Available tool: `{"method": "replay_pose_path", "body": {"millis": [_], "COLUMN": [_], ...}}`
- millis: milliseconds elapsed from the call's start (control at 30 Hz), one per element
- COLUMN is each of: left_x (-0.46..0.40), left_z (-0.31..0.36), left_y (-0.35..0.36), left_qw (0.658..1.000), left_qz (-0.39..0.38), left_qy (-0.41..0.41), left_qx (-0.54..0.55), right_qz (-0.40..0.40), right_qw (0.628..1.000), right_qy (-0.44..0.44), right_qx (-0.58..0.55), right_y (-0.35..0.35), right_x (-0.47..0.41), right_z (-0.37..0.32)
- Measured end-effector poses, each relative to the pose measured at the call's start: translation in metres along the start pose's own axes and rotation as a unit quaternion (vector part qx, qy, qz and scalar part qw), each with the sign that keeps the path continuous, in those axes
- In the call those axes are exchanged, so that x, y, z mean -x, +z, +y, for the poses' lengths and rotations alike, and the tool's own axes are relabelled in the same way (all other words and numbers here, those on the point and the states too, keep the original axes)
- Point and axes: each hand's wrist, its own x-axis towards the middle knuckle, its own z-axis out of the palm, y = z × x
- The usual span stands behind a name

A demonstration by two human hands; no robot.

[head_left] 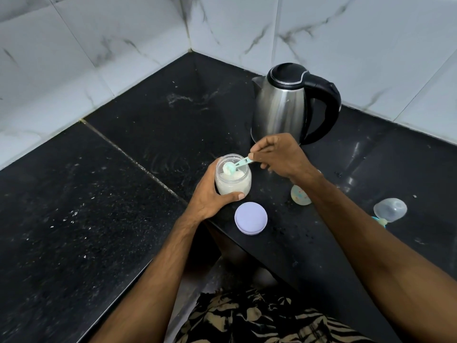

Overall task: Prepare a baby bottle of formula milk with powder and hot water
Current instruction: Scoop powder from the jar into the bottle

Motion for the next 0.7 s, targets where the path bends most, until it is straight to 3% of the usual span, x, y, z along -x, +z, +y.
{"method": "replay_pose_path", "body": {"millis": [200, 433, 700], "left_x": [-0.004, -0.006, -0.005], "left_z": [0.014, 0.049, 0.086], "left_y": [-0.007, -0.003, 0.047], "left_qw": [0.999, 0.988, 0.982], "left_qz": [0.037, 0.119, 0.086], "left_qy": [0.008, 0.102, 0.166], "left_qx": [0.004, 0.0, 0.021], "right_qz": [0.023, 0.063, 0.138], "right_qw": [1.0, 0.996, 0.988], "right_qy": [-0.003, -0.01, 0.018], "right_qx": [-0.019, -0.066, -0.074], "right_y": [-0.012, -0.047, -0.089], "right_x": [0.003, 0.012, 0.029], "right_z": [-0.007, -0.007, 0.016]}}
